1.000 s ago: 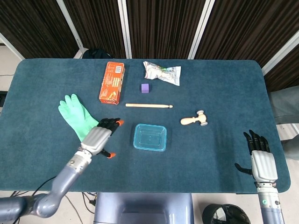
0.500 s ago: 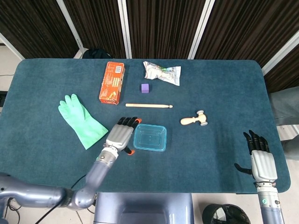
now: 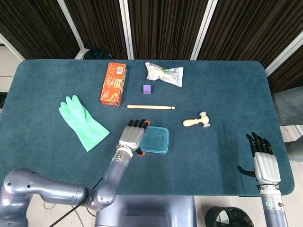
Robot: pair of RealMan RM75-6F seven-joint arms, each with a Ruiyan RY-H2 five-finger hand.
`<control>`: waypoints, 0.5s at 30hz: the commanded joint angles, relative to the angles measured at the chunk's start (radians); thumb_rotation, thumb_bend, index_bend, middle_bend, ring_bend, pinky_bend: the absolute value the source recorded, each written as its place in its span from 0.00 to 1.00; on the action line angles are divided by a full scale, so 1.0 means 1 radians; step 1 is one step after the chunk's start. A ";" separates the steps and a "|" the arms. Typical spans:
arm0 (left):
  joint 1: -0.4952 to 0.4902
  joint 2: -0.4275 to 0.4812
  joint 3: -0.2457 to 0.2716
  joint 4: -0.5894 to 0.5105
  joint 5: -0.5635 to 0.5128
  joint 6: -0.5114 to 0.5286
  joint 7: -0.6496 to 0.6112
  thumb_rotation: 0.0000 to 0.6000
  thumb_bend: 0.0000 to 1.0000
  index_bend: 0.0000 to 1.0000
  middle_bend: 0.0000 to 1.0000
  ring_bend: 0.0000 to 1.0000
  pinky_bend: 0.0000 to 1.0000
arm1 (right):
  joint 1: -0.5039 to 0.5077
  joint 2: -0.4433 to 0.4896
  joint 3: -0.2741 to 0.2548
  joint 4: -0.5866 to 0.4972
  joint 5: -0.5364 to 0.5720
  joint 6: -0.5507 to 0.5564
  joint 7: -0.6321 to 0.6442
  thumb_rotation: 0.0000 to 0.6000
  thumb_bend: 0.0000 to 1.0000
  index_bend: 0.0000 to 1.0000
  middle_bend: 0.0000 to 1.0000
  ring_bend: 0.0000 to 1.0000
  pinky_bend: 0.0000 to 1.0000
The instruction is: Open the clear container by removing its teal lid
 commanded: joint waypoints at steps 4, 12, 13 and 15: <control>-0.025 -0.017 -0.004 0.018 -0.019 -0.002 0.009 1.00 0.00 0.00 0.00 0.00 0.00 | 0.001 0.000 0.000 -0.001 0.003 -0.003 0.001 1.00 0.19 0.00 0.00 0.00 0.00; -0.056 -0.046 -0.017 0.077 -0.058 -0.014 0.011 1.00 0.00 0.00 0.00 0.00 0.01 | 0.000 0.002 0.002 -0.006 0.009 -0.004 0.004 1.00 0.19 0.00 0.00 0.00 0.00; -0.062 -0.051 -0.018 0.088 -0.060 -0.016 0.013 1.00 0.00 0.00 0.00 0.00 0.01 | 0.000 0.003 0.002 -0.006 0.009 -0.005 0.004 1.00 0.19 0.00 0.00 0.00 0.00; -0.071 -0.062 -0.021 0.107 -0.063 -0.022 0.014 1.00 0.00 0.00 0.00 0.00 0.06 | 0.001 0.003 0.002 -0.006 0.011 -0.006 0.005 1.00 0.19 0.00 0.00 0.00 0.00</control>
